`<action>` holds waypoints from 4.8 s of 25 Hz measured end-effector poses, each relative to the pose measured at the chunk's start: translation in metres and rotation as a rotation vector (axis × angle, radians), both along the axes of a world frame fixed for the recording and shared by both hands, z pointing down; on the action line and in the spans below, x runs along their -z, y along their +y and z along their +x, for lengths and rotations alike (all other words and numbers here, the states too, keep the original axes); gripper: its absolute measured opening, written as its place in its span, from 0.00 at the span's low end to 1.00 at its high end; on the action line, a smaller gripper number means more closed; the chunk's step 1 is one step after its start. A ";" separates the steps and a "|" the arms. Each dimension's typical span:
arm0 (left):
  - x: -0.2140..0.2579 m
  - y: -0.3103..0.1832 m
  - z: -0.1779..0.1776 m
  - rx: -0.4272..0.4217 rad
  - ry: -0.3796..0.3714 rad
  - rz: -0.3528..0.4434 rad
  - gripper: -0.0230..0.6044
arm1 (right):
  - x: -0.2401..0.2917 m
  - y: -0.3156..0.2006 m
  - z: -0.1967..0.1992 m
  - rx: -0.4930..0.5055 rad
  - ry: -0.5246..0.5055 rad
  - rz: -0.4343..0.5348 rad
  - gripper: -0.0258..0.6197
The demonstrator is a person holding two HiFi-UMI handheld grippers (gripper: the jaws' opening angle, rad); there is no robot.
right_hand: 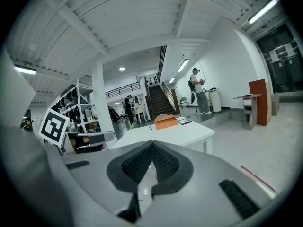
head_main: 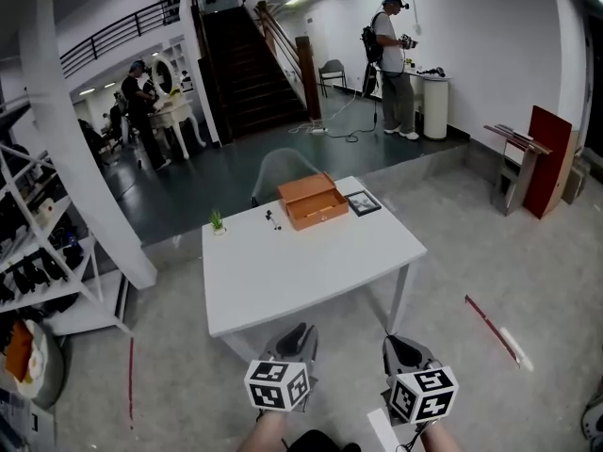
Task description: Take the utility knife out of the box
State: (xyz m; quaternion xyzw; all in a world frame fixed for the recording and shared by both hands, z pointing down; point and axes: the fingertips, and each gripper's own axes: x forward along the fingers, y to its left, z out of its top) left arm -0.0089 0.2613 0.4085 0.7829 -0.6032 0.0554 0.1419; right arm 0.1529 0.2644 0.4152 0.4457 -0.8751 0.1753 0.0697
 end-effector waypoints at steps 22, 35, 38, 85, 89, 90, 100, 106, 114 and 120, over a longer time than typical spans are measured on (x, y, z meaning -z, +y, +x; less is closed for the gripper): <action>-0.018 -0.164 -0.082 0.038 0.021 -0.024 0.22 | -0.014 -0.153 -0.057 -0.036 0.002 -0.053 0.04; -0.019 -0.312 -0.164 0.008 -0.005 -0.026 0.23 | -0.011 -0.290 -0.135 -0.069 0.012 -0.067 0.04; -0.016 -0.338 -0.178 0.001 -0.015 -0.024 0.23 | -0.011 -0.312 -0.147 -0.078 0.013 -0.073 0.04; -0.092 -0.612 -0.161 -0.257 -0.380 -0.271 0.31 | -0.069 -0.545 -0.150 -0.040 0.004 -0.186 0.04; -0.107 -0.625 -0.155 -0.308 -0.417 -0.319 0.31 | -0.074 -0.552 -0.150 -0.034 0.003 -0.196 0.04; -0.110 -0.628 -0.153 -0.319 -0.426 -0.332 0.31 | -0.075 -0.553 -0.150 -0.033 0.003 -0.198 0.04; -0.149 -0.642 -0.137 -0.428 -0.451 -0.446 0.31 | -0.086 -0.563 -0.144 -0.033 0.005 -0.227 0.04; -0.164 -0.649 -0.130 -0.488 -0.488 -0.474 0.32 | -0.090 -0.566 -0.141 -0.032 0.011 -0.241 0.04; -0.182 -0.651 -0.128 -0.519 -0.511 -0.531 0.32 | -0.098 -0.569 -0.143 -0.016 0.007 -0.258 0.04; -0.189 -0.650 -0.128 -0.598 -0.611 -0.626 0.33 | -0.102 -0.569 -0.144 -0.005 0.003 -0.273 0.04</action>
